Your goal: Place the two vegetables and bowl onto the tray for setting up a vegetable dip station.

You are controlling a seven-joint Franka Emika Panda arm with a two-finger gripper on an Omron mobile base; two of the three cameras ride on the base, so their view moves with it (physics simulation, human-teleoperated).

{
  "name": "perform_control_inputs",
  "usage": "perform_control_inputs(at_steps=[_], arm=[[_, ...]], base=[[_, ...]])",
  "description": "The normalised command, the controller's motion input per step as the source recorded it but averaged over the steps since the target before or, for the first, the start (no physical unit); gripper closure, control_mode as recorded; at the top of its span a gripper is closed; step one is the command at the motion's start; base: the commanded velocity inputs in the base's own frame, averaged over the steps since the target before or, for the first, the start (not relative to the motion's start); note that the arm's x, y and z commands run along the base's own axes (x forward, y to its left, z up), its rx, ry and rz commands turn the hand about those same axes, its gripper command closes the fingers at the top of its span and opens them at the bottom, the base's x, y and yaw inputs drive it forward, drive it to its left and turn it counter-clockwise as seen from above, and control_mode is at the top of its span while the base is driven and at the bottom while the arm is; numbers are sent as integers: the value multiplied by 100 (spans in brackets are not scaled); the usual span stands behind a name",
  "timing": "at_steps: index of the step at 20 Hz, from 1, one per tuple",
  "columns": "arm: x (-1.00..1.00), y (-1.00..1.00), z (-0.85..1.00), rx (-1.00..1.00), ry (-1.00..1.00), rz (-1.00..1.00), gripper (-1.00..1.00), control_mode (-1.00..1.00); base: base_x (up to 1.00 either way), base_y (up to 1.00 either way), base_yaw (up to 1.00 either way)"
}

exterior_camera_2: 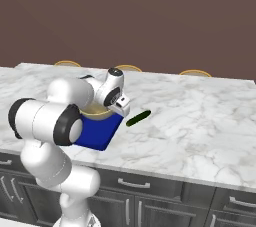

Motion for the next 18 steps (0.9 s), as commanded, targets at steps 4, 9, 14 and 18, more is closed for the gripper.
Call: perform_control_inputs(at_steps=[4,9,14,18], arm=[[18,0,0,0,0,0,100,-100],[5,0,0,1,1,0,100,-100],[0,0,-2,0,3,0,100,-100],[0,0,-10,0,2,0,100,-100]], base=[[0,0,0],[0,0,0],[0,0,0],[0,0,0]])
